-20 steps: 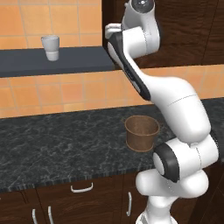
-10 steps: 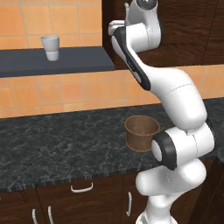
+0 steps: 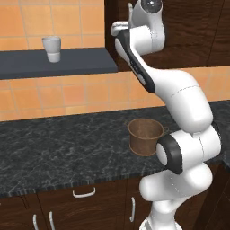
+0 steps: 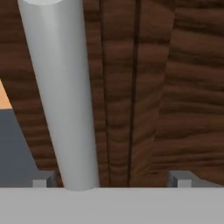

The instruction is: Open the cabinet, pick up the bread from the cabinet and place it in the basket. Then move the basket to the dining counter.

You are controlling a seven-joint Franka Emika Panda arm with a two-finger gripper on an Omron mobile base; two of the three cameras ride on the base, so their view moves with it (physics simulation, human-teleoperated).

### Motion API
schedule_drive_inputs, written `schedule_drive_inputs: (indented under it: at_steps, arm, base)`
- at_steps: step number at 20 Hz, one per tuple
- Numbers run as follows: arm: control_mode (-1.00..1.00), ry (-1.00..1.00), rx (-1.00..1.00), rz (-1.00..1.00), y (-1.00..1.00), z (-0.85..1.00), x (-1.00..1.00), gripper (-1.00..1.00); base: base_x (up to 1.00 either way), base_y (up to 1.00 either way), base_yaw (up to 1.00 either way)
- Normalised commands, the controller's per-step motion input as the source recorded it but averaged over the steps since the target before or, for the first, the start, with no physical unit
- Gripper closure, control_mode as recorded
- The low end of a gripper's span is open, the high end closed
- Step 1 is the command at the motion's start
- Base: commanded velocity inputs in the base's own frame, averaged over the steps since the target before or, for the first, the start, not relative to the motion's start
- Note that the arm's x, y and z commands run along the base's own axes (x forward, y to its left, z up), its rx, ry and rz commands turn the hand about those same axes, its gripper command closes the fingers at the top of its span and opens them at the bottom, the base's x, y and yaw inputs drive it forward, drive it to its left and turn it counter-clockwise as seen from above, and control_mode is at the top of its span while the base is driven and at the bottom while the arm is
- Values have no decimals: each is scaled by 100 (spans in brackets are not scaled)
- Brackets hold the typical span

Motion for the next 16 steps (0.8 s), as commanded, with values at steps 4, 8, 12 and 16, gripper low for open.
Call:
schedule_drive_inputs:
  at_steps: [4,8,12,16]
  arm:
    - [-100,-4,-3,-2,21,-8,49,-100]
    - [-100,0,0,-1,27,0,22,100]
    - [-100,0,0,0,3,0,7,100]
    - [-100,0,0,0,0,0,4,100]
  base:
    - [0,0,0]
    - [0,0,0]
    - [0,0,0]
    - [0,0,0]
